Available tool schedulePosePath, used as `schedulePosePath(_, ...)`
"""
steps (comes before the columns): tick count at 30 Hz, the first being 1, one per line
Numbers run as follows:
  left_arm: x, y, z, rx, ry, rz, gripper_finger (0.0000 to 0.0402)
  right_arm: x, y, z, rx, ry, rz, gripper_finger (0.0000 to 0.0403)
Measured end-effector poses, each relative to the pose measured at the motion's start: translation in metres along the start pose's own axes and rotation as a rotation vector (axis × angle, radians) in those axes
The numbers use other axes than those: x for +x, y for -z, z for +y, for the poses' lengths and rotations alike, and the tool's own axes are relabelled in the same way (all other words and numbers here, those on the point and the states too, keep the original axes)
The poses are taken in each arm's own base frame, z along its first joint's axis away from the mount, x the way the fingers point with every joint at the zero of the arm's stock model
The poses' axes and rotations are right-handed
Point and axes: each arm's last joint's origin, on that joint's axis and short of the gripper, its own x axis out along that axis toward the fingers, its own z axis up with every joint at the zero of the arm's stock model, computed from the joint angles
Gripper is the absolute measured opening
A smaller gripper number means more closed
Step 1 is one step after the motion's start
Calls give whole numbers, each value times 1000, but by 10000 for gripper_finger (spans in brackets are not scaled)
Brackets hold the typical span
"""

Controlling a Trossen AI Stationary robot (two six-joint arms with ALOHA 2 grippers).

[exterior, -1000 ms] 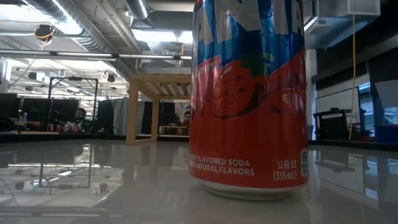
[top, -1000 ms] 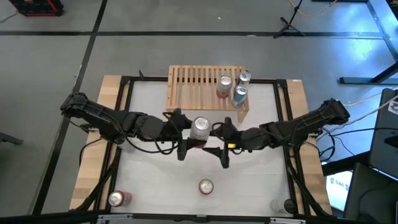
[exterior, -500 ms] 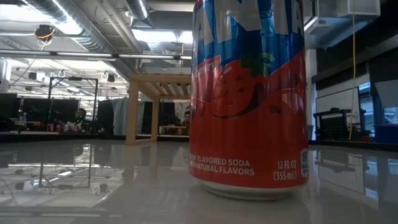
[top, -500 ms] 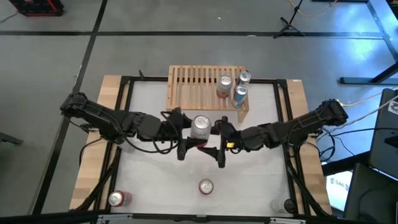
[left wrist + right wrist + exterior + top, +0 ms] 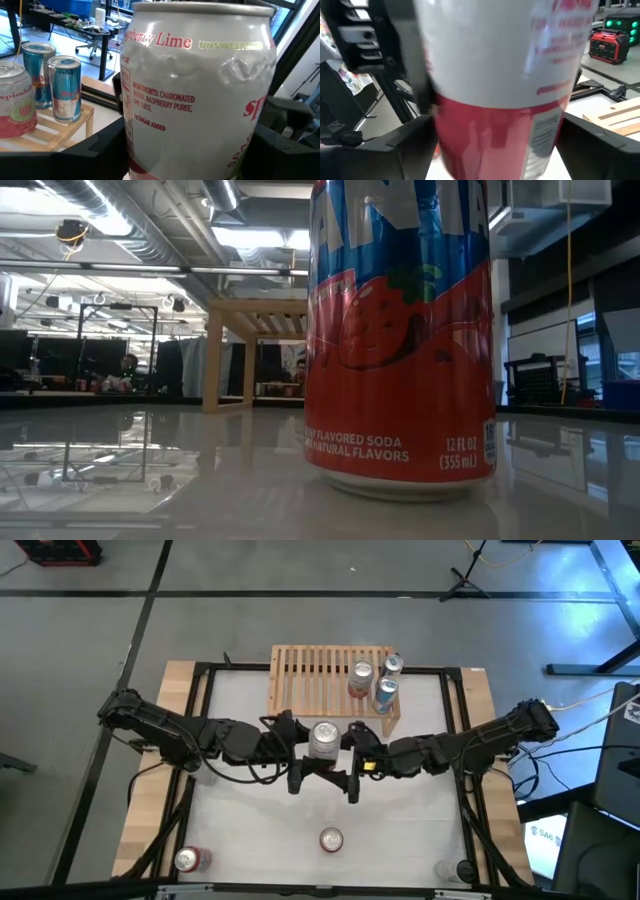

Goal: Place canned beverage on shelf
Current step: Put the pink soda can on the shelf aligned with the other pink soda can

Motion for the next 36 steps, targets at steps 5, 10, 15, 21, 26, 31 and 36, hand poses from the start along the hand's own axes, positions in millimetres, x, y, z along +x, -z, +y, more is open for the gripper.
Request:
schedulePosePath(5,1,0,2,-6,-5,3,270,6,4,1,-10,0,-7,309)
schedulePosePath(10,1,0,2,9,-1,3,273,6,5,1,-33,9,-6,275)
schedulePosePath(15,-2,-3,3,19,11,5,305,6,5,1,-50,9,-6,275)
schedulePosePath(21,-19,-21,4,41,167,-25,339,4,6,5,-60,-133,38,275)
schedulePosePath(26,-23,-32,11,37,264,-41,342,4,7,5,-58,-152,47,275)
schedulePosePath(31,-19,-32,16,31,303,-15,343,6,4,1,-52,-114,19,275)
schedulePosePath(36,-10,-25,15,44,294,2,343,7,4,1,-46,-106,14,275)
